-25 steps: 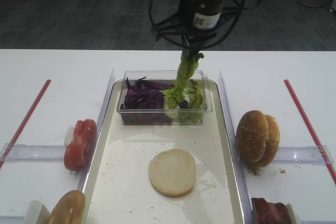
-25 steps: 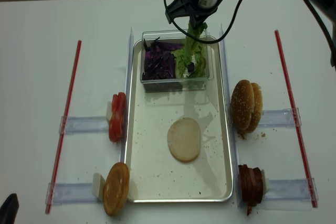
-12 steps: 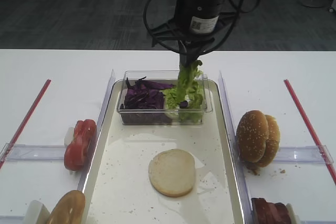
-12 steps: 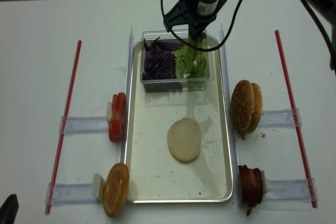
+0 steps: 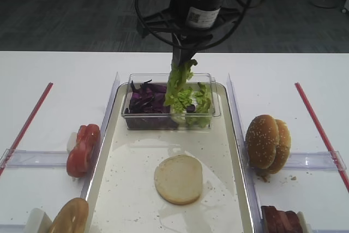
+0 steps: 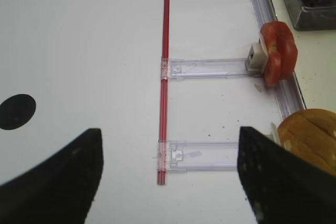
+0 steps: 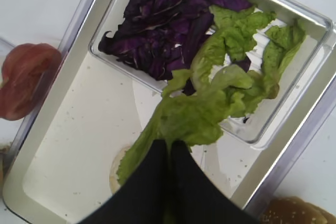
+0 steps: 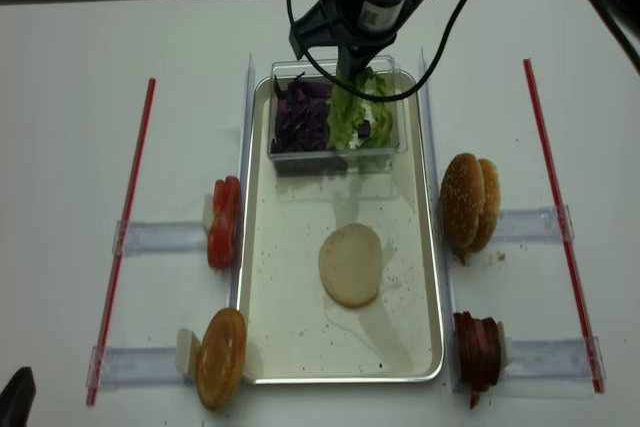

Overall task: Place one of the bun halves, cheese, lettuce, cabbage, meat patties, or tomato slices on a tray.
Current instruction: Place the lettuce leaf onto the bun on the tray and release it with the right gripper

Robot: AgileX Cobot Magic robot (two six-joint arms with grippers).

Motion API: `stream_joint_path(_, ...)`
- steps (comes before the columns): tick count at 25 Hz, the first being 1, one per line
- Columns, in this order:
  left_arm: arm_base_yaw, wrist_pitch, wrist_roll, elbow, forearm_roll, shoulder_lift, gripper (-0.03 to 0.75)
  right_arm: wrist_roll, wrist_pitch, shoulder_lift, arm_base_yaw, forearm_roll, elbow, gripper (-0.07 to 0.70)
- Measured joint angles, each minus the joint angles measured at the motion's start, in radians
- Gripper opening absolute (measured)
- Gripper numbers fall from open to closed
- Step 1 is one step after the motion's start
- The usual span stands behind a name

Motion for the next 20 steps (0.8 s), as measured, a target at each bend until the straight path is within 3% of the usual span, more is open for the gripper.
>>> stream_joint_path(9,0.000,0.000,0.000,0.000,0.000,0.000,0.491,0.002,0.000,-0.079,0.123,-0.009,0.210,0.052)
stream_joint_path(14,0.000,0.000,0.000,0.000,0.000,0.000,0.491,0.002,-0.004,-0.082,0.187,-0.011,0.277,0.052)
stream_joint_path(20,0.000,0.000,0.000,0.000,0.000,0.000,0.491,0.002,-0.008,-0.082,0.205,-0.009,0.333,0.052)
